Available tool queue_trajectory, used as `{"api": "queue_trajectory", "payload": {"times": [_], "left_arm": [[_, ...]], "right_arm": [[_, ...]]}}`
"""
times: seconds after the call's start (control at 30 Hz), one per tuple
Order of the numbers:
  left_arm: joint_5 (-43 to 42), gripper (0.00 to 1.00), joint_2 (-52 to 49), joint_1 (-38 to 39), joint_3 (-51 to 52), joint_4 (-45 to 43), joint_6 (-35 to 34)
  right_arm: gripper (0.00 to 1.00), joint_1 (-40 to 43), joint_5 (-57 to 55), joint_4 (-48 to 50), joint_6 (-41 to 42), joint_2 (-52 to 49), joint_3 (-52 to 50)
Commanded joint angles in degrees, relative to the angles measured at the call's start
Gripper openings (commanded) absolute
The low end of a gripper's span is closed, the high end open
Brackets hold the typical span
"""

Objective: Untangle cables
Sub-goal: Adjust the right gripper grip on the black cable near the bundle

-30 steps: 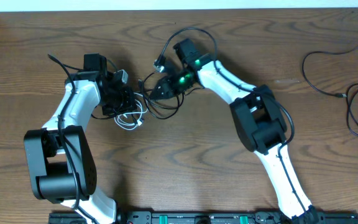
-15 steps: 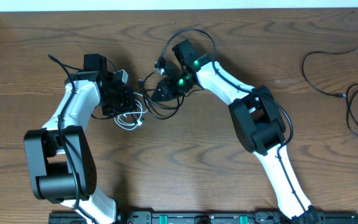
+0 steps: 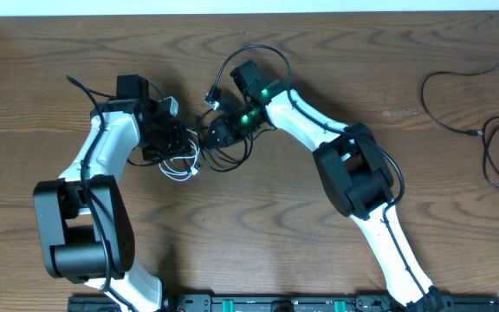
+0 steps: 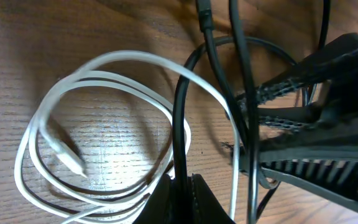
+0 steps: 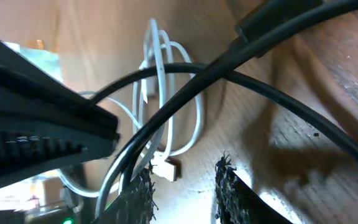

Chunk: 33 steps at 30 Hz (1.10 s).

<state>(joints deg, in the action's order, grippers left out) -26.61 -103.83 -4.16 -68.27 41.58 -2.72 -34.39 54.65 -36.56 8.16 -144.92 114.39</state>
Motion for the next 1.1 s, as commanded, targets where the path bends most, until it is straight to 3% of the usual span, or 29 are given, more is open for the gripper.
{"api": "queue_trajectory", "payload": {"times": [0.0,1.07], "left_arm": [[0.3,0.08,-0.1,0.1,-0.4,0.0,1.0],[0.3,0.08,-0.1,0.1,-0.4,0.0,1.0]], "right_arm": [[0.32,1.6,6.3,1.1,2.5,0.9,0.2],[0.34,2.2,1.4,4.3,7.5,1.0,0.4]]}}
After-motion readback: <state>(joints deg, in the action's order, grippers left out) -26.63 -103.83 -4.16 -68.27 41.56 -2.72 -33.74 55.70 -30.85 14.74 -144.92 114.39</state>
